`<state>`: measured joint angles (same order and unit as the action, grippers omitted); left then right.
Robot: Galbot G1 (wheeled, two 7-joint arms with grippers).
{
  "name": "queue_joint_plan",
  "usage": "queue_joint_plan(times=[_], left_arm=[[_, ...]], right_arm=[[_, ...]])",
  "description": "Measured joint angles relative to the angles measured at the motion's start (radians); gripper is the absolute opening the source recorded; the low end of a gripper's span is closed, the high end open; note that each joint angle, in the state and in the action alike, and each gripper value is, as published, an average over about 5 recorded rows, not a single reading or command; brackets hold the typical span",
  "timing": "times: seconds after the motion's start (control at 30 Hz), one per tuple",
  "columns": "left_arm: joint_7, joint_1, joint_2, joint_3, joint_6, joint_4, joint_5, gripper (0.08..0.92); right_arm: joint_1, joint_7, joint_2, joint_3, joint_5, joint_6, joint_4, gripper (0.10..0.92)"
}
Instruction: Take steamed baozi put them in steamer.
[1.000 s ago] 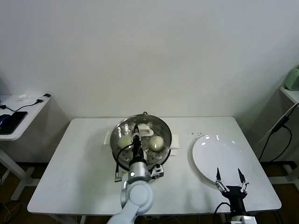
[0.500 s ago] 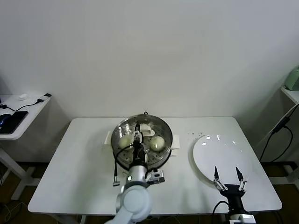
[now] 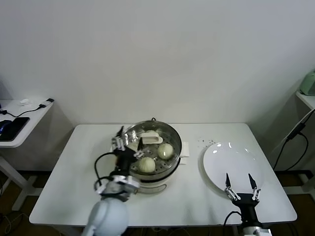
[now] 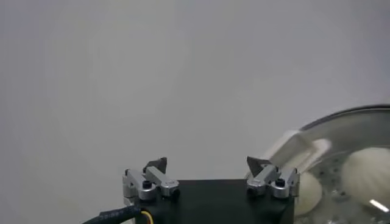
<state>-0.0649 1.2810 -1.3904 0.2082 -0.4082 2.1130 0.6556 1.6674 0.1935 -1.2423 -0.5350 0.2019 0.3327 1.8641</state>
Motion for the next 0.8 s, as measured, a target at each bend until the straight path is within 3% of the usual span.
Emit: queue_joint_plan(times=[0.37,0.8], left_arm=[[-0.029,0.171,0.083,0.305,0.249,-0.060,-0.643,0.823],[-0.010,0.240,0.120,0.368,0.502,-0.286,-0.873,0.823]], right_arm=[[-0.011,-0.040,0.043,0.006,0.071,0.055,-0.038,0.823],[-0.011,-0.071,0.065,0.001,0.159,0.068,-0.084,0.823]])
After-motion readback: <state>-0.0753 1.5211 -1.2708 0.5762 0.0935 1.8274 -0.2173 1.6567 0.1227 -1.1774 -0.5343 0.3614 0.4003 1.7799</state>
